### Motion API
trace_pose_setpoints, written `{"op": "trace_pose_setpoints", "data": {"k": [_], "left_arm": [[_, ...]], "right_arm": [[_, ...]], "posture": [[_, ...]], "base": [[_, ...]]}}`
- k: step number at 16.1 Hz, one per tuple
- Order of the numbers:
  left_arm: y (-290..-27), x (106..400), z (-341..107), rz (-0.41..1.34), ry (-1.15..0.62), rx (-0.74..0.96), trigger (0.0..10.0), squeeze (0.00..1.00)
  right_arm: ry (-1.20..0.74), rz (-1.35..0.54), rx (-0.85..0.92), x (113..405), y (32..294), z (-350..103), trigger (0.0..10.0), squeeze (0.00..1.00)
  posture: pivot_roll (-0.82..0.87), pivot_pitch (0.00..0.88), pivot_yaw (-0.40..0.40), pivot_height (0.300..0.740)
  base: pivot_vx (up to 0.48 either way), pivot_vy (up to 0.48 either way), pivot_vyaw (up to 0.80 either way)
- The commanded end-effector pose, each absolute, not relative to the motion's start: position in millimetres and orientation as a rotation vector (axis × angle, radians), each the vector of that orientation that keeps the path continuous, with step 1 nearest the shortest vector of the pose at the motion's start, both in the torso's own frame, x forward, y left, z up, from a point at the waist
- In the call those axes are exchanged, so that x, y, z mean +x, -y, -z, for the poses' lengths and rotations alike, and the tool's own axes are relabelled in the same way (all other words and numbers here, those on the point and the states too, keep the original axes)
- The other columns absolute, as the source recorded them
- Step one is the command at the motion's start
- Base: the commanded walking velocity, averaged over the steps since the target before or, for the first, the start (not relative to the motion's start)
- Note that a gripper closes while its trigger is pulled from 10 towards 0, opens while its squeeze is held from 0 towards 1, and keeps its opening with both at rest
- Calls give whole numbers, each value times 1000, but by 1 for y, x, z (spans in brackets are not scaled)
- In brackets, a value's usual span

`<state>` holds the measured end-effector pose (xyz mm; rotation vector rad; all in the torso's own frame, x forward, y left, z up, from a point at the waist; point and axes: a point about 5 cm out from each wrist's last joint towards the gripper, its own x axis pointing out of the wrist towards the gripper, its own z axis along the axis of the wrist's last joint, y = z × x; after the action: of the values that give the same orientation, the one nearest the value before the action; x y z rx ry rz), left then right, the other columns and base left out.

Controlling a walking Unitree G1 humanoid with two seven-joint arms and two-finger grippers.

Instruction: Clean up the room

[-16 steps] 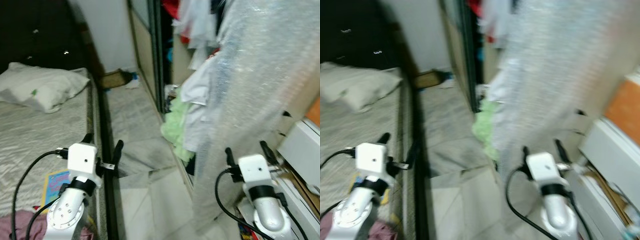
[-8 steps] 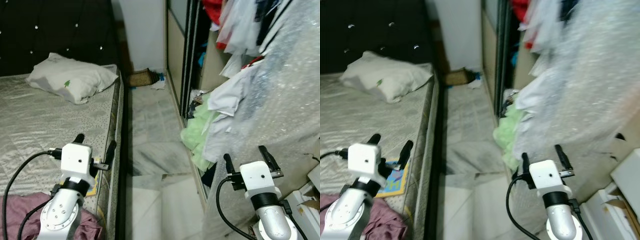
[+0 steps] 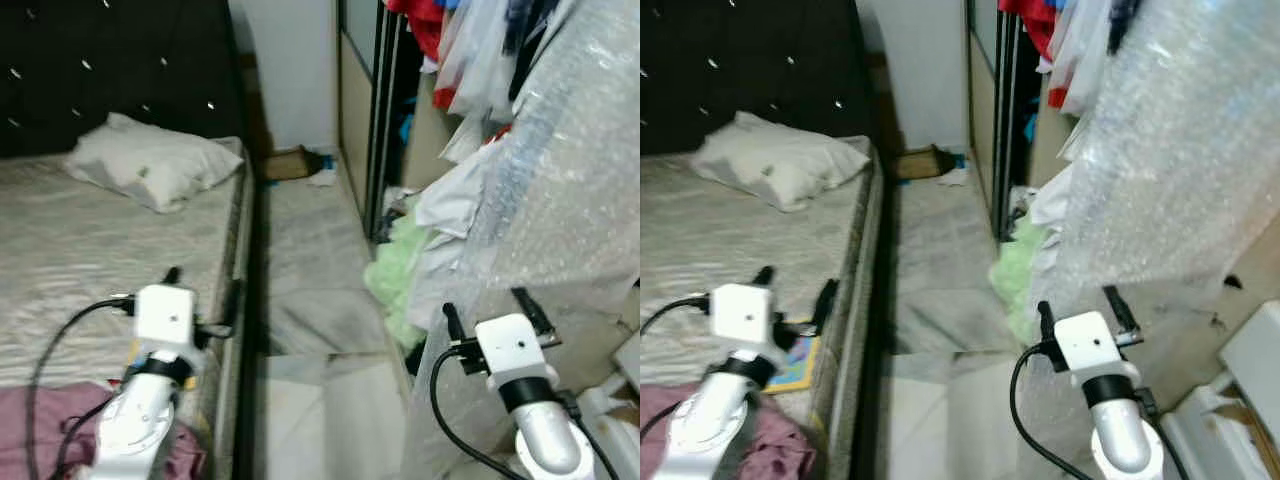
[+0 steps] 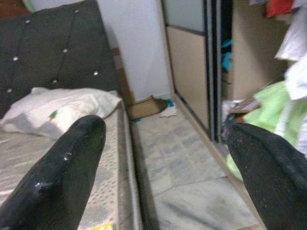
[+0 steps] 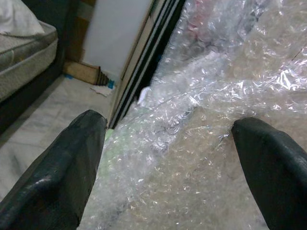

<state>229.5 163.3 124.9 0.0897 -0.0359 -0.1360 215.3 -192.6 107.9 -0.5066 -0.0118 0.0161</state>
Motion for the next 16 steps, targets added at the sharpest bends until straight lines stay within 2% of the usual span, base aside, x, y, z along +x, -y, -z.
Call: {"op": "trace_pose_setpoints", "data": {"k": [1, 16], "left_arm": [[-169, 230, -125, 120, 28, 114, 10000, 0], [-159, 235, -126, 183, 33, 93, 10000, 0]], "right_arm": [[45, -24, -499, 219, 189, -115, 10000, 0], [48, -51, -501, 222, 182, -113, 10000, 0]], "posture": [[-106, 21, 25, 740], [-108, 38, 21, 740]], "base": [[0, 0, 0], [0, -19, 0]]}}
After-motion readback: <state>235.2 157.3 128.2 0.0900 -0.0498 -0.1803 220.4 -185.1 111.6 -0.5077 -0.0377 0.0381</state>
